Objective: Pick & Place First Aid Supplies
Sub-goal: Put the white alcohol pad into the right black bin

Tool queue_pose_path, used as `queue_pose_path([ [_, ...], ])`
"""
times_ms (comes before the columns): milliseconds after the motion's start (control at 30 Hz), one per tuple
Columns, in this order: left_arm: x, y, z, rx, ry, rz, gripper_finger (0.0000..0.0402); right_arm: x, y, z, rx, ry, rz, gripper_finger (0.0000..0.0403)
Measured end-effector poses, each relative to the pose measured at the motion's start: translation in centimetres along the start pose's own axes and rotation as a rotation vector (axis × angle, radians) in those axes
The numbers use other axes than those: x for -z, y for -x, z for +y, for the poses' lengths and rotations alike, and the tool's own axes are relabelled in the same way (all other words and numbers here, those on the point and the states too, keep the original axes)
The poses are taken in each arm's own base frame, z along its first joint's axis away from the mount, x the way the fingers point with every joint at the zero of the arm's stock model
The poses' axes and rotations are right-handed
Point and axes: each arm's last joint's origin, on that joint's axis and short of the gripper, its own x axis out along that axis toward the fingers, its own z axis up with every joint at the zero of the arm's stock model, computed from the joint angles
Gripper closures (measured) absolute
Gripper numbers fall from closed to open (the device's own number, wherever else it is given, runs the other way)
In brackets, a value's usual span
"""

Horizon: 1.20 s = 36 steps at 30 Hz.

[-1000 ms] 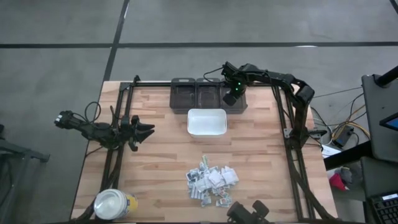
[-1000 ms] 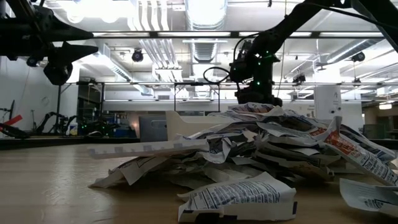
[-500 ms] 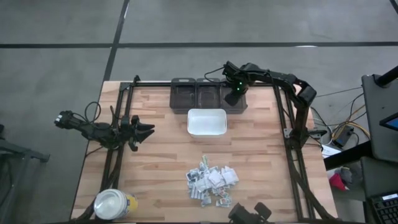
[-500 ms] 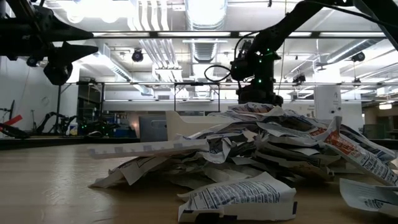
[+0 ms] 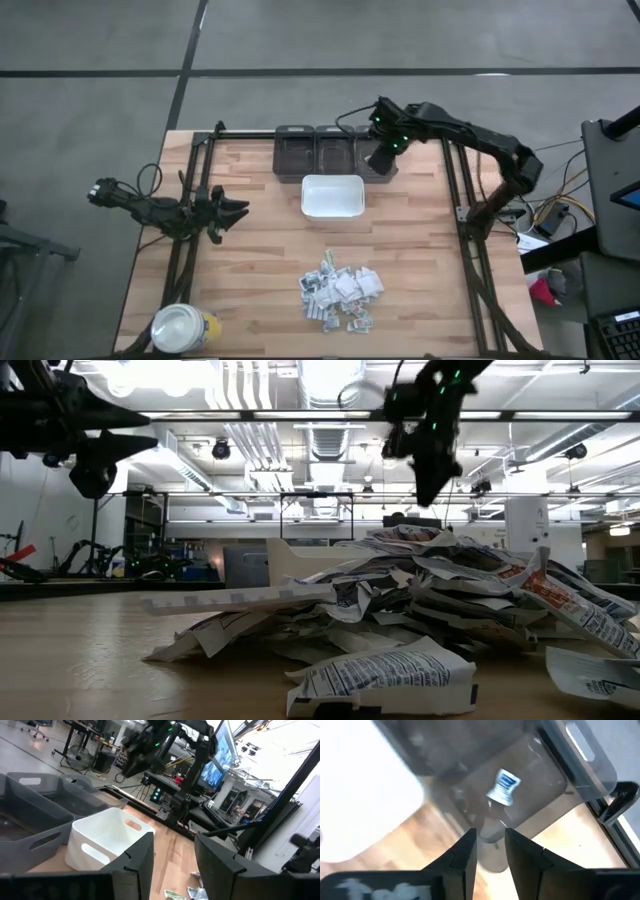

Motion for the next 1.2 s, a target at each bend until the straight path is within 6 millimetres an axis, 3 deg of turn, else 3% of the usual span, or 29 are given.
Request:
queue_pose_path([
  [267,0.1,0.0,0.0,0.000,-0.005,0.007,0.0264,3.3,6.2,3.9,-0.095,0.016,-0.169,0.0325],
  [500,0.0,0.0,0.0,0.003,0.037,0.004,0.0264,7.4,8.8,7.0,-0.198,0.122,-0.249,0.0337],
  [800,-0.2,0.0,-0.3,0.065,0.104,0.007,0.0264,12.9,8.4,9.5,-0.404,0.085,-0.476,0.0337],
  [967,-0.1,0.0,-0.4,0.117,0.104,0.033,0.0264,15.3,7.2,10.3,-0.506,0.066,-0.613,0.0343],
  [1200,-1.2,0.1,-1.1,0.190,0.091,0.044,0.0264,17.8,4.6,10.6,-0.586,0.047,-0.626,0.0346],
])
